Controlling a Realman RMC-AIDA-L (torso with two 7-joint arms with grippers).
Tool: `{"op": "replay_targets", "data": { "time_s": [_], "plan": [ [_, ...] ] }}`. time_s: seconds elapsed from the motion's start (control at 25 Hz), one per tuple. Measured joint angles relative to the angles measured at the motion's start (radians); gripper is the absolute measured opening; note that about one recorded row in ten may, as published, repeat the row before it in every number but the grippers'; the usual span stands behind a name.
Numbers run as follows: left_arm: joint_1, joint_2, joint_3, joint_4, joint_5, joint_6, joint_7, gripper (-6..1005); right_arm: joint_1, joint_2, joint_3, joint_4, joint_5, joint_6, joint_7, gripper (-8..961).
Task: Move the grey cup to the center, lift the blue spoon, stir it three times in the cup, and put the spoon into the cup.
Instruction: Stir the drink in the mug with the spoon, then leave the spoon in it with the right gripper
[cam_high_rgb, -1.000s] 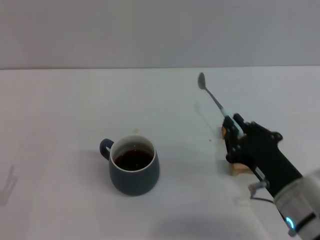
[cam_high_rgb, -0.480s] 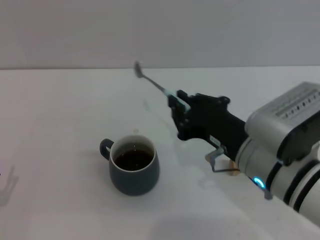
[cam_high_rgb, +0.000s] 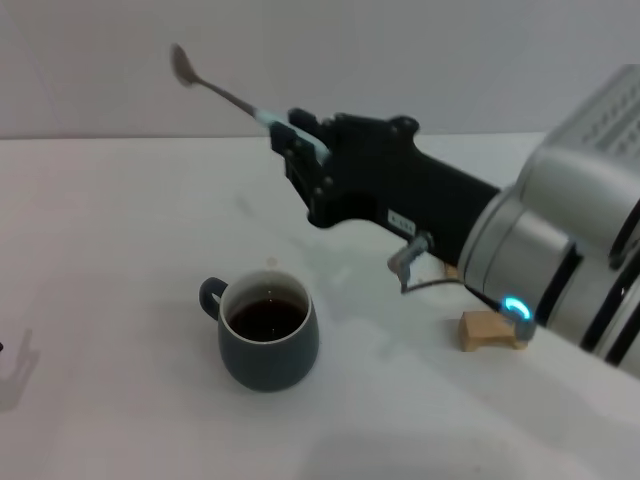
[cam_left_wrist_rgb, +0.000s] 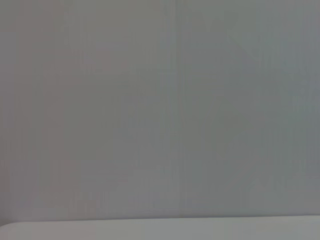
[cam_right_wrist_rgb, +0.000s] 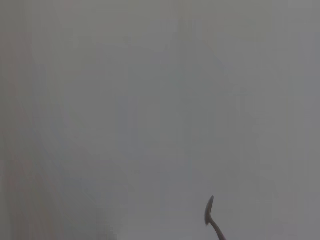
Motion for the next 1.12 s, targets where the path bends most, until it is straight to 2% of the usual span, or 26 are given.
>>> {"op": "replay_targets", "data": {
  "time_s": [0.08, 0.12, 0.16, 0.24, 0.28, 0.4, 0.56, 0.88, 0.92, 0.96, 1.12],
  "plan": [
    [-0.001, -0.001, -0.001, 0.0, -0.001, -0.001, 0.0, 859, 0.006, 0.027, 0.051, 0.014, -0.088, 0.072, 0.077, 134],
    [-0.002, -0.001, -0.001, 0.0, -0.002, -0.001, 0.0, 859, 0.006, 0.065, 0.096, 0.026, -0.198, 0.132, 0.137, 134],
    [-0.003, -0.002, -0.001, 0.0, -0.003, -0.003, 0.0, 859, 0.006, 0.065, 0.096, 0.026, -0.198, 0.132, 0.137, 134],
    [-0.005, -0.002, -0.002, -0.001, -0.003, -0.006, 0.0, 859, 0.001, 0.097, 0.123, 0.031, -0.293, 0.164, 0.157, 134],
    [-0.006, -0.002, -0.003, -0.002, -0.003, -0.007, 0.0, 859, 0.013, 0.106, 0.138, 0.028, -0.339, 0.175, 0.184, 134],
    [-0.006, -0.002, -0.004, -0.007, -0.005, -0.009, 0.0, 859, 0.033, 0.102, 0.157, 0.023, -0.366, 0.181, 0.235, 134],
    [-0.004, -0.002, -0.005, -0.01, -0.007, -0.009, 0.002, 859, 0.063, 0.101, 0.193, 0.053, -0.488, 0.246, 0.361, 134],
    [-0.001, -0.001, -0.005, -0.011, -0.007, -0.006, 0.011, 859, 0.169, 0.1, 0.329, 0.135, -0.577, 0.563, 0.584, 134],
    [0.001, -0.001, -0.007, -0.011, -0.007, -0.004, 0.011, 859, 0.204, 0.101, 0.369, 0.175, -0.635, 0.654, 0.667, 134],
    [0.001, -0.001, -0.007, -0.011, -0.007, -0.004, 0.011, 859, 0.204, 0.101, 0.369, 0.175, -0.635, 0.654, 0.667, 134],
    [0.003, 0.0, -0.009, -0.011, -0.007, -0.001, 0.011, 859, 0.265, 0.101, 0.431, 0.245, -0.724, 0.826, 0.793, 134]
  ]
}}
